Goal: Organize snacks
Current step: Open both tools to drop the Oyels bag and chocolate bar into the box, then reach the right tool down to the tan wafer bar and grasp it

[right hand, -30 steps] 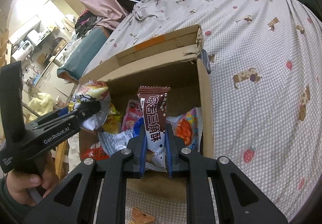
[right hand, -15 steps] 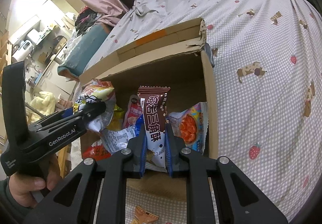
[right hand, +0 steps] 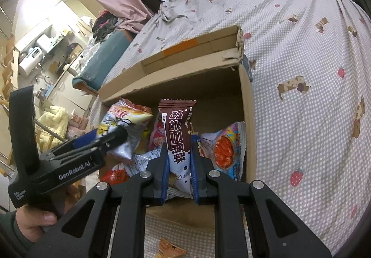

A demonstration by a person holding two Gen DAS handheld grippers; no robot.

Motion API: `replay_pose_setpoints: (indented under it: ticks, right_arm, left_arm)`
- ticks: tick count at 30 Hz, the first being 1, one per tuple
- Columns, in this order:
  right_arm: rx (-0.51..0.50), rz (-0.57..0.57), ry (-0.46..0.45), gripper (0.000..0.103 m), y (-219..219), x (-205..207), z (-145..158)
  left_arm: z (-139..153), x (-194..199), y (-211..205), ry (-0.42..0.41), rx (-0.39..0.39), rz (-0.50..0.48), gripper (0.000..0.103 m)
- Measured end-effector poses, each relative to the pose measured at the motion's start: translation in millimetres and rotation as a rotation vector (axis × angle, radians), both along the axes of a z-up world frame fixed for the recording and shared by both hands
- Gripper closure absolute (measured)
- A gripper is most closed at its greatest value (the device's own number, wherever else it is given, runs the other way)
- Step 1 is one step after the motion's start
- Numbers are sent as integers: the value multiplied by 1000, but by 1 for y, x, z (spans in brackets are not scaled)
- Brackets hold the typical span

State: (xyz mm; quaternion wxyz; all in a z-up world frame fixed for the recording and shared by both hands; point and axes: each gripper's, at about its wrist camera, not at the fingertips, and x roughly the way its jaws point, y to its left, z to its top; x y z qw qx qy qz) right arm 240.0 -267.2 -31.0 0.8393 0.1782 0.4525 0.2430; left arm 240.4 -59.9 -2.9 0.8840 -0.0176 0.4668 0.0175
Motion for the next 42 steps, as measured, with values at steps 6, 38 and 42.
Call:
replay_pose_setpoints:
  ticks: [6, 38, 42]
  right_arm:
    - [19, -11, 2, 81, -3, 1, 3]
    - [9, -32, -46, 17, -11, -57, 28]
    - [-23, -9, -42, 16, -5, -76, 27]
  left_arm:
    - [7, -8, 9, -35, -24, 11, 7]
    - [21, -105, 57, -45, -49, 51, 6]
    - [18, -127, 68, -38, -49, 56, 6]
